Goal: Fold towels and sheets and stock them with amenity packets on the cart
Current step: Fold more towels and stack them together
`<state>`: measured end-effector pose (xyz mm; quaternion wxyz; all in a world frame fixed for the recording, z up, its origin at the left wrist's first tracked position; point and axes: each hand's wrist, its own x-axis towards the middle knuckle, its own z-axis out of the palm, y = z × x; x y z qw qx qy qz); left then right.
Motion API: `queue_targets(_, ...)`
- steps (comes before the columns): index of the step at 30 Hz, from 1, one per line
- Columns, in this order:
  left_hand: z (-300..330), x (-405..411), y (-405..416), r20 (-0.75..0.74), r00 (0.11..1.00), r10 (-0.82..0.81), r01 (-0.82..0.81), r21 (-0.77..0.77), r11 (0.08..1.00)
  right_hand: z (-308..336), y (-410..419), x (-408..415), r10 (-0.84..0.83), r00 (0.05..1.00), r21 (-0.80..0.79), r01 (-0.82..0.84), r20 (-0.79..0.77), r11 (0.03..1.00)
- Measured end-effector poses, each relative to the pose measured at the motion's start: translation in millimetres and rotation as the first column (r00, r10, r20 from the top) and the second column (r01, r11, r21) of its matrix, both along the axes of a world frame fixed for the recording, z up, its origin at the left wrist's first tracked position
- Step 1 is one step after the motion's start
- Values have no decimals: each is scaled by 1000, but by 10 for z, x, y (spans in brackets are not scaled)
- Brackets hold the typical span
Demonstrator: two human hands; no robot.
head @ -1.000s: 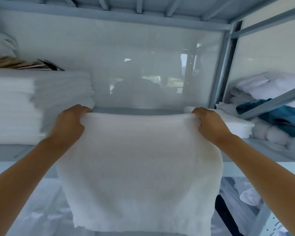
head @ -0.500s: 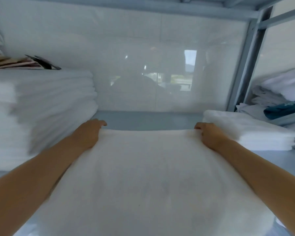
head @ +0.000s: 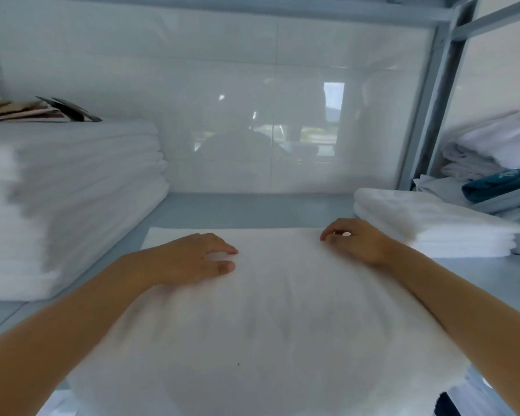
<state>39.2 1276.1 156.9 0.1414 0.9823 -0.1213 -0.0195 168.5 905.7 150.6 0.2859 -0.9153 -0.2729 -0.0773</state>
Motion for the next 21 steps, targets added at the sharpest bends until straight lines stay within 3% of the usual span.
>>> queue_targets(3, 52, -145, -88, -81, 996, 37, -30, 85, 996, 99, 38, -116, -24, 986, -140, 1, -165, 990)
queue_targets(5, 57, -259, -156, -101, 989, 104, -89, 144, 986, 158, 93, -238, -62, 988, -401, 0, -142, 916)
queue_targets(7, 21, -418, -271, 15, 976, 215, -212, 248, 945, 157, 150, -397, -82, 995, -561, 39, -51, 827)
queue_targets(9, -48, -632, -378, 214, 950, 228, -285, 288, 914, 116, 145, -631, -33, 989, -564, 109, 143, 819)
queue_targets(10, -87, -755, -405, 247, 949, 194, -253, 236, 938, 103, 111, -776, 22, 985, -528, 72, 170, 846)
queue_targets(12, -166, -1027, -397, 146, 979, 139, -156, 106, 982, 77, 14, -1104, 114, 993, -414, -104, -2, 904)
queue_targets(14, -254, -1236, -344, 70, 992, 104, -111, 104, 988, 26, -87, -1375, 184, 965, -376, -244, -187, 894)
queue_targets(21, -291, -1304, -259, -22, 997, 77, -75, 76, 994, -115, -138, -1448, 196, 963, -452, -261, -187, 853)
